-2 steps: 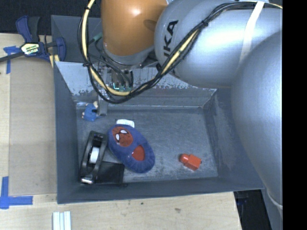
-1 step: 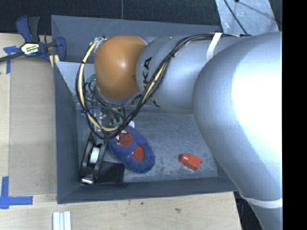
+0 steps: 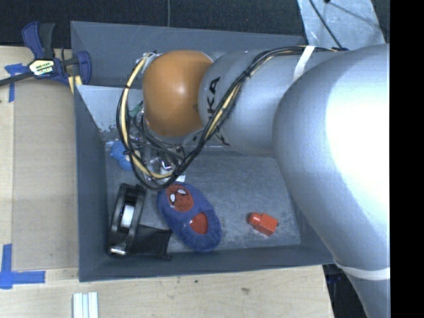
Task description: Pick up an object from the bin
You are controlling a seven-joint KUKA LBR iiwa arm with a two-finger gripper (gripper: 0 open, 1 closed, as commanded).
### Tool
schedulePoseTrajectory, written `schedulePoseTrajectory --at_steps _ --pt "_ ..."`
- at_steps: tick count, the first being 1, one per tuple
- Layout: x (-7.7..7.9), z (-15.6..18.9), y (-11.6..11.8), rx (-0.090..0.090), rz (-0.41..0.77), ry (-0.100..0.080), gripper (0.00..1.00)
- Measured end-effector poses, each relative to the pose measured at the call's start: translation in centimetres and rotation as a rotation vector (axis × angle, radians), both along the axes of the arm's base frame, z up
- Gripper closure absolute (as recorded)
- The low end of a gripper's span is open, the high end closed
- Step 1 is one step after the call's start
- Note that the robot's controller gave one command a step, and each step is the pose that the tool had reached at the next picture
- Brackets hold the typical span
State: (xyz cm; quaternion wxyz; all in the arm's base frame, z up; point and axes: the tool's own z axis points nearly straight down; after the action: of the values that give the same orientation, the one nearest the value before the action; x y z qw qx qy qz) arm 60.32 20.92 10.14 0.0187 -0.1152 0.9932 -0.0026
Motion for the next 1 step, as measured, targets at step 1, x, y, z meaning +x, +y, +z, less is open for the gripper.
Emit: schedulePoseTrajectory --at_steps 1 --pt "0.6 -1.92 -5.55 -0.005 0.271 0.033 0.0"
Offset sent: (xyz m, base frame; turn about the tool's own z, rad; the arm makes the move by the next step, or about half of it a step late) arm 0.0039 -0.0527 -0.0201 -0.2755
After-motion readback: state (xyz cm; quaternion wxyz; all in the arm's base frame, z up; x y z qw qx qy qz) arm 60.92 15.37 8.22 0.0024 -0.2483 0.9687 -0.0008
